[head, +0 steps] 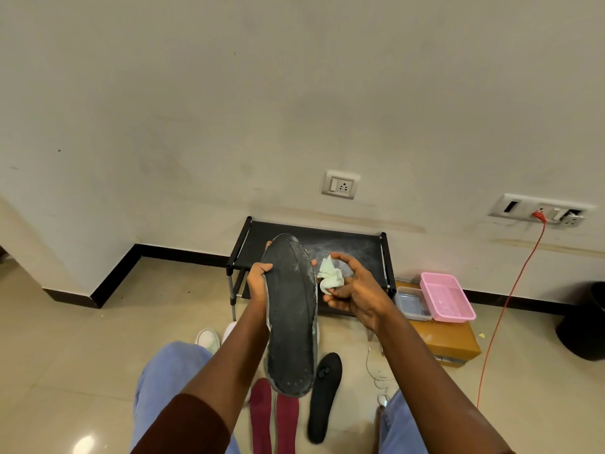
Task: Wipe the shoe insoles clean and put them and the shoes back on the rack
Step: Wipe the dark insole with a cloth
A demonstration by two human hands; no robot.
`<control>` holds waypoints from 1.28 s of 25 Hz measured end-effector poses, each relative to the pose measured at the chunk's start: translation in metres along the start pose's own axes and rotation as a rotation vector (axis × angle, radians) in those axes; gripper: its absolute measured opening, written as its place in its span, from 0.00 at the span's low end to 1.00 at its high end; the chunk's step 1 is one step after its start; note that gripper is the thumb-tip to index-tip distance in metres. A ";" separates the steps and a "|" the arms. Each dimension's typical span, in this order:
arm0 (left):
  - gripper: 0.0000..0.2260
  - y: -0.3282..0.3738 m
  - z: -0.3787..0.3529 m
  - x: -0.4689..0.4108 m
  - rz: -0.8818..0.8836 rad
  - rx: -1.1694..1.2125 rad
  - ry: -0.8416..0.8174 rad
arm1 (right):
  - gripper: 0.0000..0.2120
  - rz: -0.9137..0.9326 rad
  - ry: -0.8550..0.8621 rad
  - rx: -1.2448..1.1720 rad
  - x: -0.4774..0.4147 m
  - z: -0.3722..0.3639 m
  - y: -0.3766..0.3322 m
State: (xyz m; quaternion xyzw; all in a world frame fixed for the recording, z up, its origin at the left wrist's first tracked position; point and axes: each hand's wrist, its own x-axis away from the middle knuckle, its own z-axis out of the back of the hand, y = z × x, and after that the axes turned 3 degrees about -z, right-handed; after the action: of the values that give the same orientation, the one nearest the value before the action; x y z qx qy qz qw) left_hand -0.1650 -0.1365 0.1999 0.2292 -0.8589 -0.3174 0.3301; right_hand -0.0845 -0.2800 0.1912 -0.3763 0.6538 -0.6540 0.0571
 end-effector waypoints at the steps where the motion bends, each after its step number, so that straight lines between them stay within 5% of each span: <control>1: 0.15 0.006 -0.007 0.005 -0.011 -0.063 -0.006 | 0.31 0.020 -0.022 -0.009 0.000 0.001 0.000; 6: 0.18 0.005 -0.012 0.025 -0.033 -0.153 0.001 | 0.21 0.056 -0.117 -0.170 0.001 0.002 -0.005; 11: 0.23 0.009 -0.017 0.038 0.117 -0.060 -0.124 | 0.11 0.166 0.140 -0.172 -0.007 -0.001 -0.005; 19: 0.30 0.002 -0.019 0.035 0.199 -0.038 -0.171 | 0.05 0.140 0.169 -0.359 -0.014 -0.010 -0.012; 25: 0.25 -0.008 -0.012 0.028 0.290 -0.008 -0.183 | 0.05 0.639 0.584 0.682 -0.017 -0.022 -0.025; 29: 0.28 -0.003 -0.022 0.036 0.213 -0.009 -0.207 | 0.05 0.791 0.589 1.051 -0.034 -0.040 -0.024; 32: 0.18 -0.003 -0.019 0.033 0.153 -0.036 -0.124 | 0.09 0.755 0.496 1.221 -0.039 -0.045 -0.010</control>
State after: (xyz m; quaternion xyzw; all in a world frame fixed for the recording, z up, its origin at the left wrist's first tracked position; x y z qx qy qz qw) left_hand -0.1729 -0.1663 0.2224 0.1371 -0.8868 -0.3201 0.3038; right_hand -0.0783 -0.2197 0.1897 0.1295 0.2537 -0.9013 0.3263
